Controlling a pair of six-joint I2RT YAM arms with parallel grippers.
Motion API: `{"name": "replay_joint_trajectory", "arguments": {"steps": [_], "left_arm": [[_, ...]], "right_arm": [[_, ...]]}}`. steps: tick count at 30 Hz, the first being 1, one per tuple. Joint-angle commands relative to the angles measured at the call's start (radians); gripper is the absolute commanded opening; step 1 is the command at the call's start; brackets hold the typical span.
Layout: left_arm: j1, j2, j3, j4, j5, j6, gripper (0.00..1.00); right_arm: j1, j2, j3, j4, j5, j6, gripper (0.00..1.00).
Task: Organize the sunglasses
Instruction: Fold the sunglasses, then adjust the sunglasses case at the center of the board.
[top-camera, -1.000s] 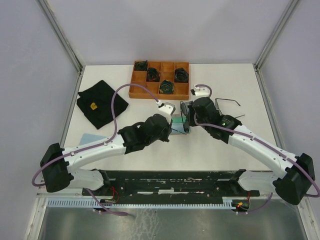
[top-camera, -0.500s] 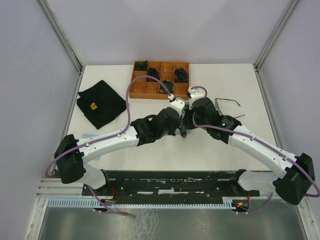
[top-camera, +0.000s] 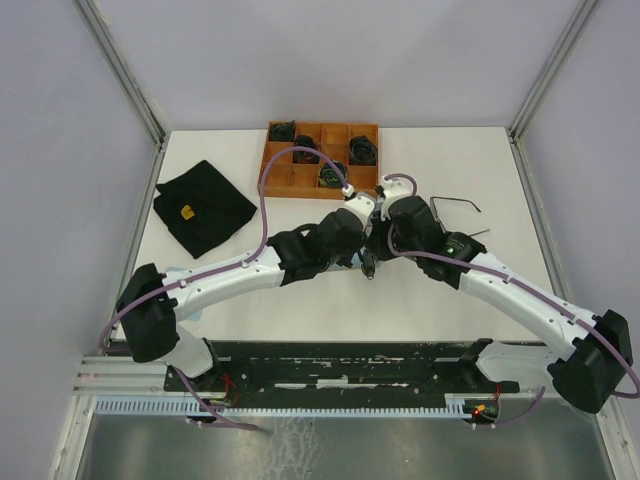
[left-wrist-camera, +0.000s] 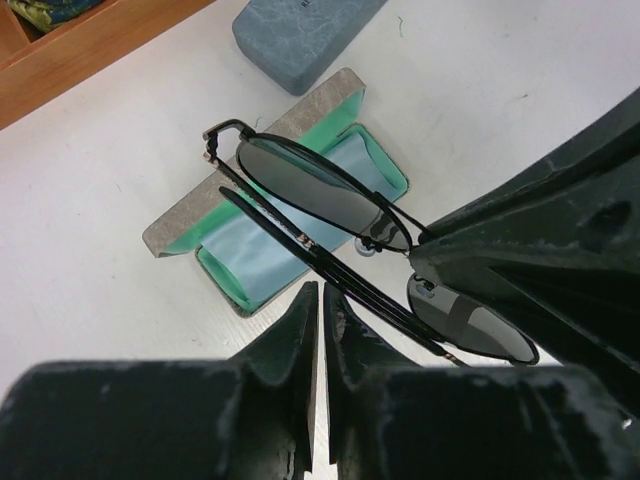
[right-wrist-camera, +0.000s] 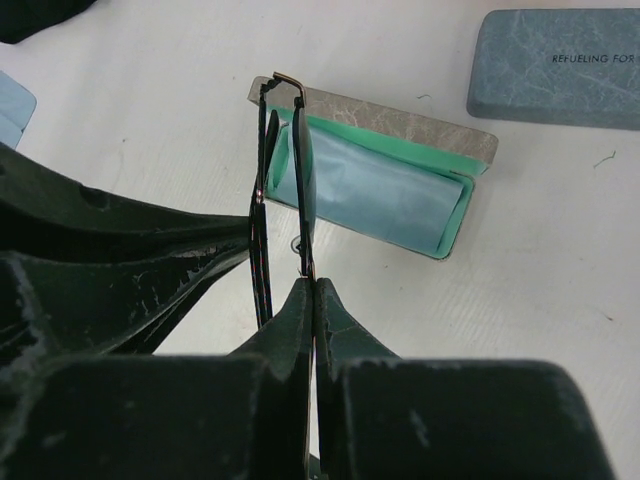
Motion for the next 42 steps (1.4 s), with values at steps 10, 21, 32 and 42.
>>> {"name": "replay_joint_trajectory", "arguments": {"steps": [10, 21, 32, 42], "left_arm": [[0.039, -0.175, -0.058, 0.049, 0.063, 0.049, 0.3], [0.263, -0.123, 0.074, -0.006, 0.265, 0.195, 0.5], [0.325, 0.118, 0.274, -0.142, 0.483, 0.517, 0.65], [0.335, 0.339, 0.418, -0.225, 0.633, 0.629, 0.78]], "right_arm": [[-0.052, -0.129, -0.028, -0.107, 0.342, 0.074, 0.0], [-0.257, -0.087, -0.024, -0.142, 0.032, 0.03, 0.0], [-0.486, -0.169, -0.175, -0.076, -0.235, 0.071, 0.0], [-0.497, -0.243, -0.204, -0.12, -0.248, 0.048, 0.0]]}}
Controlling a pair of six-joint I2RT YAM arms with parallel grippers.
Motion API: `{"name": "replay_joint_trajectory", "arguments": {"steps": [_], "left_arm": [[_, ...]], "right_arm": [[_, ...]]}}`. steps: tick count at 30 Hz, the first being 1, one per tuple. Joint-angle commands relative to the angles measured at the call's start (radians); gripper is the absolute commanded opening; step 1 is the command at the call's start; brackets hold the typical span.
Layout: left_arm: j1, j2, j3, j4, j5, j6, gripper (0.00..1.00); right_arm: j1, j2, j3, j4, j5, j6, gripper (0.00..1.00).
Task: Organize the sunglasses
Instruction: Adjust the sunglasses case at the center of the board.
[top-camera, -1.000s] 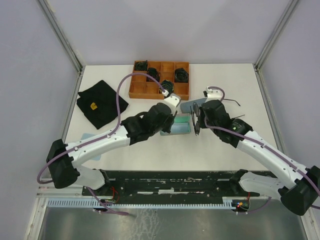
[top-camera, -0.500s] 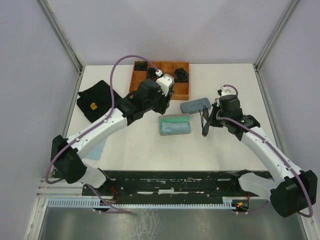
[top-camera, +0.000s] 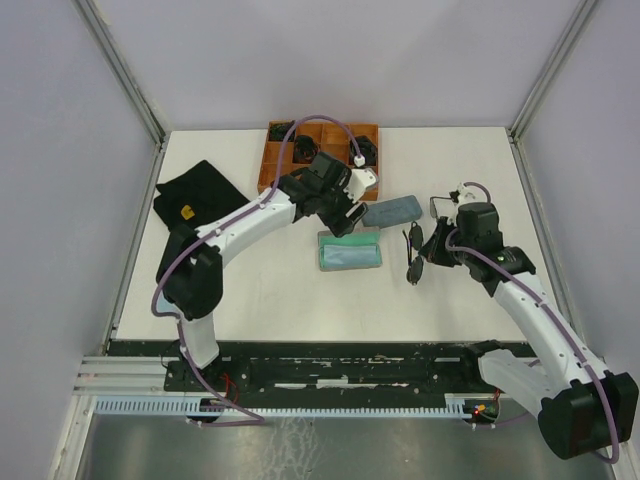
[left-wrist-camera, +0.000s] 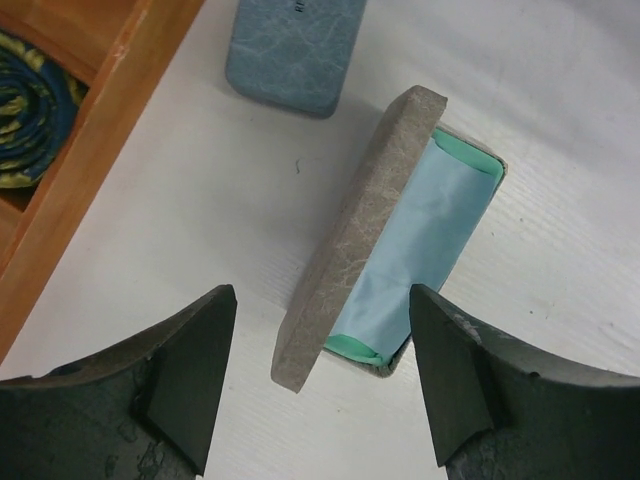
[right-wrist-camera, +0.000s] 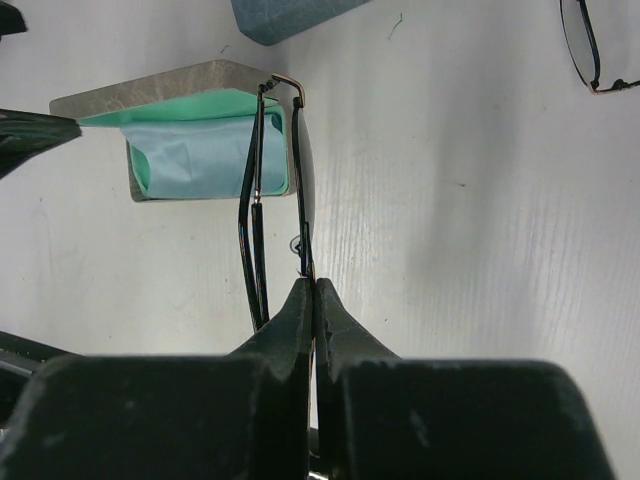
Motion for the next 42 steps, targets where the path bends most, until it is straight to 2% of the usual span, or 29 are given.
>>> {"name": "replay_joint_trajectory", "arguments": {"steps": [1, 9, 16, 22, 27, 42], "left_arm": [[-0.002, 0.058, 0.099, -0.037, 0.081, 0.102, 0.78], [-0.002, 0.137, 0.143, -0.039, 0.076, 0.121, 0.79], [-0.002, 0.17, 0.152, -0.053, 0.113, 0.128, 0.73], [-0.004, 0.195, 0.157, -0.074, 0.118, 0.134, 0.62], [-0.006, 0.197, 0.157, -0.085, 0.122, 0.137, 0.48], [-0.02, 0.175, 0.132, -0.105, 0.137, 0.118, 0.29]], "right_arm": [[-0.007, -0.033, -0.01, 0.016, -0.027, -0.009, 0.0], [-0.007, -0.033, -0.016, 0.017, -0.039, -0.014, 0.0], [-0.008, -0.033, -0.009, 0.013, -0.042, -0.018, 0.0], [-0.007, -0.033, -0.008, 0.008, -0.044, -0.025, 0.0], [-0.007, -0.036, -0.006, 0.006, -0.044, -0.028, 0.0], [-0.007, -0.048, -0.014, 0.011, -0.04, -0.031, 0.0]]}}
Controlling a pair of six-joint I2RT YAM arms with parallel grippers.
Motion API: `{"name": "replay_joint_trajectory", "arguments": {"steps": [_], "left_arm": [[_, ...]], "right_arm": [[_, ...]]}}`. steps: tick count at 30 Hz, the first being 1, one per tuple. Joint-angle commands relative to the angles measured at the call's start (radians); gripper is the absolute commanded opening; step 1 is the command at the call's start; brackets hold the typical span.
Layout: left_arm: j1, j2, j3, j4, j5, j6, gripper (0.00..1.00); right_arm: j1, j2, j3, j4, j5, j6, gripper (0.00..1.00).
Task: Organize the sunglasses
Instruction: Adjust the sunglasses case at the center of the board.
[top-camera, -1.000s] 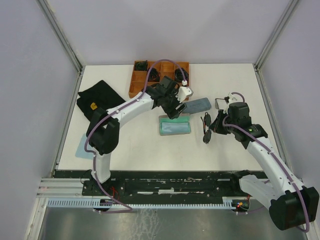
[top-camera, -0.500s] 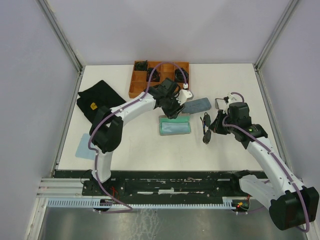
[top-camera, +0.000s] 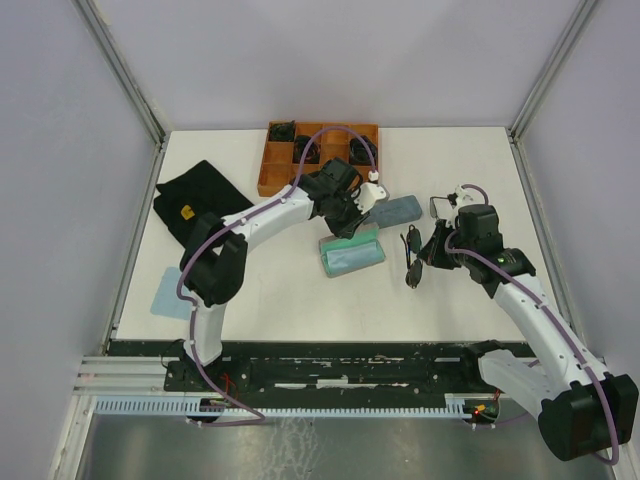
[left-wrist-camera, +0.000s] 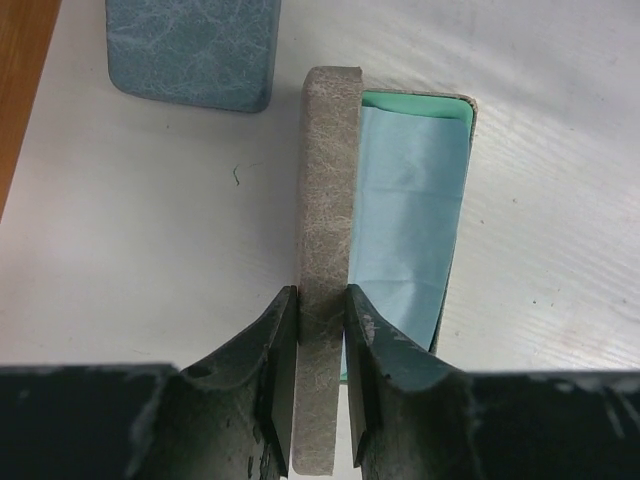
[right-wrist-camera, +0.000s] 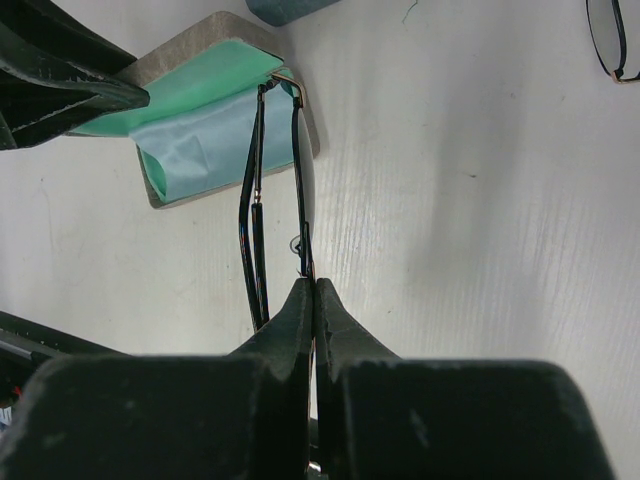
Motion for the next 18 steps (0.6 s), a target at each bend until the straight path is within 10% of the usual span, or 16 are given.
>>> {"name": "replay_joint_trajectory", "arguments": {"steps": [1, 18], "left_arm": [[-0.006, -0.021, 0.017, -0.005, 0.024, 0.0, 0.27], [-0.007, -0.186, -0.18, 0.138, -0.261, -0.392, 0.21]], "right_arm": [[-0.004, -0.03, -0.001, 0.017, 0.002, -0.013, 0.0], [-0.003, -0.035, -0.045, 0.055, 0.023, 0.036, 0.0]]}}
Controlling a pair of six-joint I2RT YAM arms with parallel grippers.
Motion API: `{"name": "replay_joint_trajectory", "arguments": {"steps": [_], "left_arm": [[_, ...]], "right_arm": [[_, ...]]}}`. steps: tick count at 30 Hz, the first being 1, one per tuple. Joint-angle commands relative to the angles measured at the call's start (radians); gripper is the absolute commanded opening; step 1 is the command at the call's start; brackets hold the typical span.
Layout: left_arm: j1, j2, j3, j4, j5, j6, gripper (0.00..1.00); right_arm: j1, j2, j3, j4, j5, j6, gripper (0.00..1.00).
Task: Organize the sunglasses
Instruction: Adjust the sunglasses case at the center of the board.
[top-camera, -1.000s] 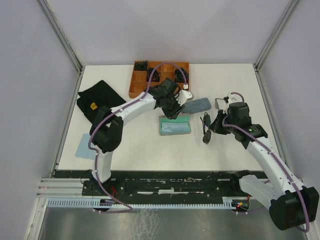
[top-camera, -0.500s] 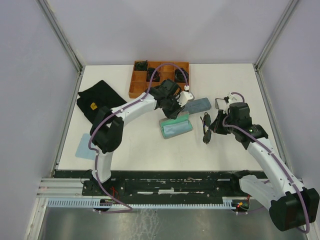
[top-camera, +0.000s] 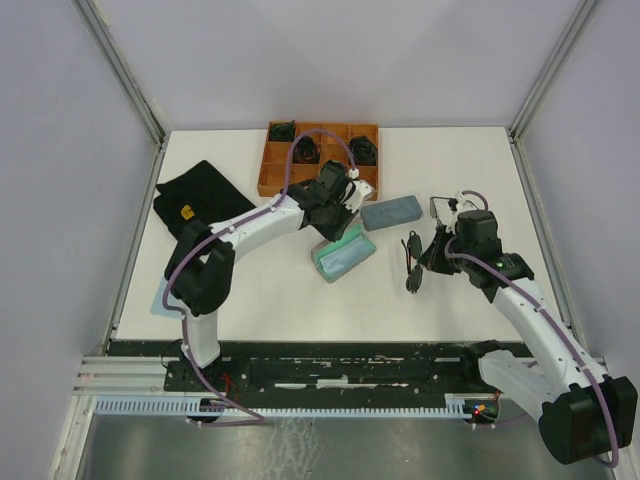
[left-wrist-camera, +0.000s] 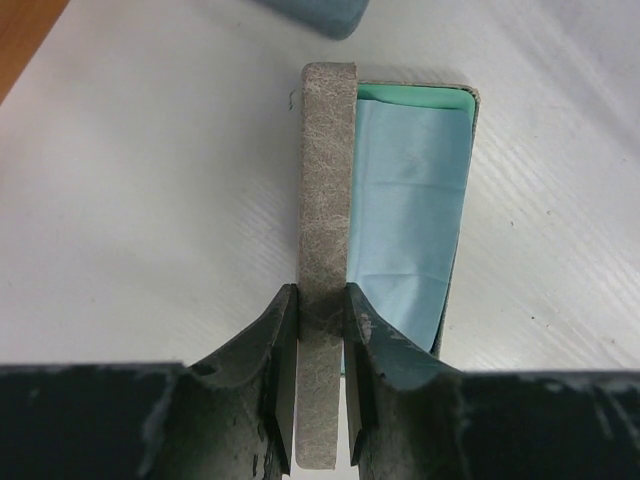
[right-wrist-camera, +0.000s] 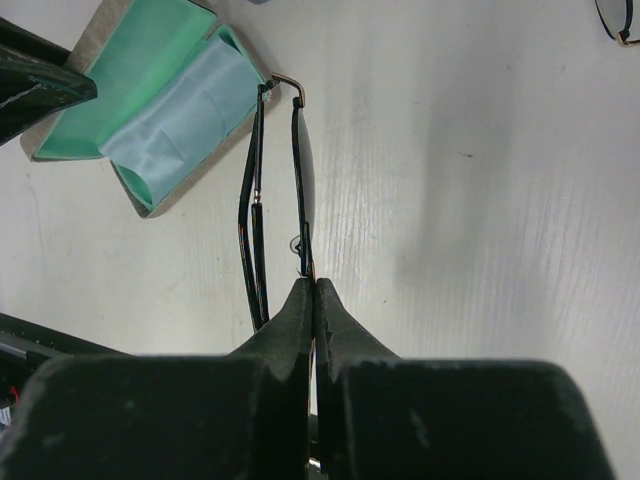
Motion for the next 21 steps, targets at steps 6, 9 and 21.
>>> {"name": "replay_joint_trajectory", "arguments": {"steps": [6, 9, 21], "left_arm": [[-0.016, -0.158, -0.146, 0.102, -0.214, -0.358, 0.21], [-0.023, -0.189, -0.201, 0.129, -0.257, -0.46, 0.21], [-0.05, -0.257, -0.275, 0.188, -0.315, -0.619, 0.44]], "right_arm": [[-0.003, -0.008, -0.009, 0.066, 0.022, 0.043, 0.0], [-0.003, -0.003, -0.009, 0.07, 0.026, 0.058, 0.0], [-0.003, -0.003, -0.022, 0.092, 0.031, 0.098, 0.0]]}}
